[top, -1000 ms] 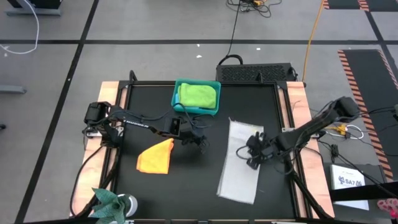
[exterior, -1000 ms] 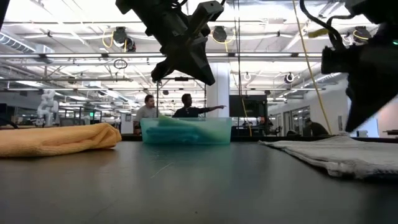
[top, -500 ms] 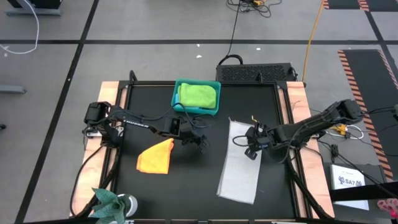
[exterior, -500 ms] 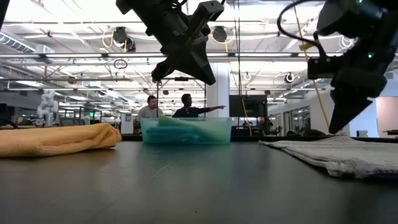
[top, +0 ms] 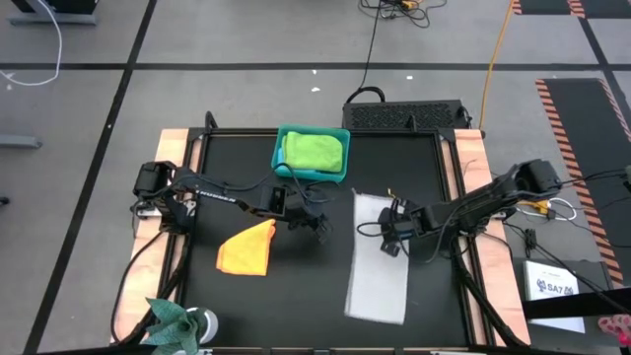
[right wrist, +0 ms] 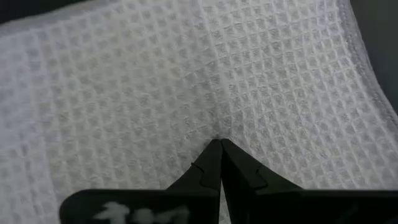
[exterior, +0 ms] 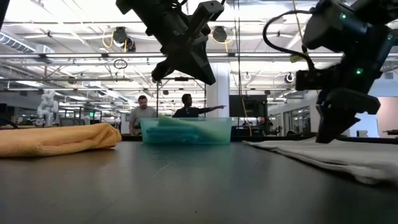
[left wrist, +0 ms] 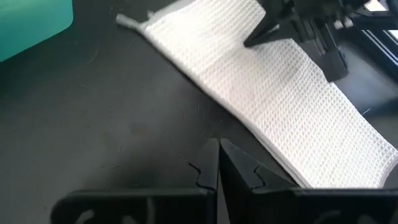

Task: Fold microfiber towels
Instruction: Fold the gray towel

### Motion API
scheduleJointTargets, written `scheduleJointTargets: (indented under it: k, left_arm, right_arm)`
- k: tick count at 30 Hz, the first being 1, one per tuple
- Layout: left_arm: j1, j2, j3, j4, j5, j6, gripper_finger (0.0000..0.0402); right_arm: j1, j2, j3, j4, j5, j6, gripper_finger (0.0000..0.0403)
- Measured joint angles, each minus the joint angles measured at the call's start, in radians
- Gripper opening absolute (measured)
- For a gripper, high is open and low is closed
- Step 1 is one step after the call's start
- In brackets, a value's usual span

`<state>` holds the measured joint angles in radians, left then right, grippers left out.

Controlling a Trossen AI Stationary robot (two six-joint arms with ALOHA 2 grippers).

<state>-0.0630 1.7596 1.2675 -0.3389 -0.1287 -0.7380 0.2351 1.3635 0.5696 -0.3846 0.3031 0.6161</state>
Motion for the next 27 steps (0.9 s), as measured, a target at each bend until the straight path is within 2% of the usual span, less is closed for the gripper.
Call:
scheduleJointTargets:
  k: [4, 7, 14, 18, 21, 27]
  left_arm:
    - [0.0, 0.0, 0.0, 0.0, 0.0, 0.001, 0.0003]
    - [0.0, 0.0, 0.0, 0.0, 0.0, 0.001, 0.0008]
    - [0.001, 0.0, 0.0, -0.001, 0.0, -0.034, 0.0015]
    - [0.001, 0.018, 0.0, -0.001, -0.018, -0.084, 0.0003]
    - [0.004, 0.05, -0.001, 0.036, -0.054, -0.085, 0.0011]
    - [0.011, 0.155, -0.001, 0.236, -0.027, -0.129, 0.0035]
  right_arm:
    - [-0.013, 0.016, -0.003, 0.118, -0.026, -0.097, 0.0]
    - [-0.028, 0.023, -0.003, 0.174, -0.03, -0.112, 0.0]
    - [-0.051, -0.027, -0.003, 0.166, -0.051, -0.111, 0.0]
    - [-0.077, -0.102, -0.003, 0.098, -0.104, -0.073, 0.0]
    - [-0.107, -0.155, -0.003, 0.0, -0.124, -0.062, 0.0]
    - [-0.158, -0.265, -0.003, -0.088, -0.131, -0.053, 0.0006]
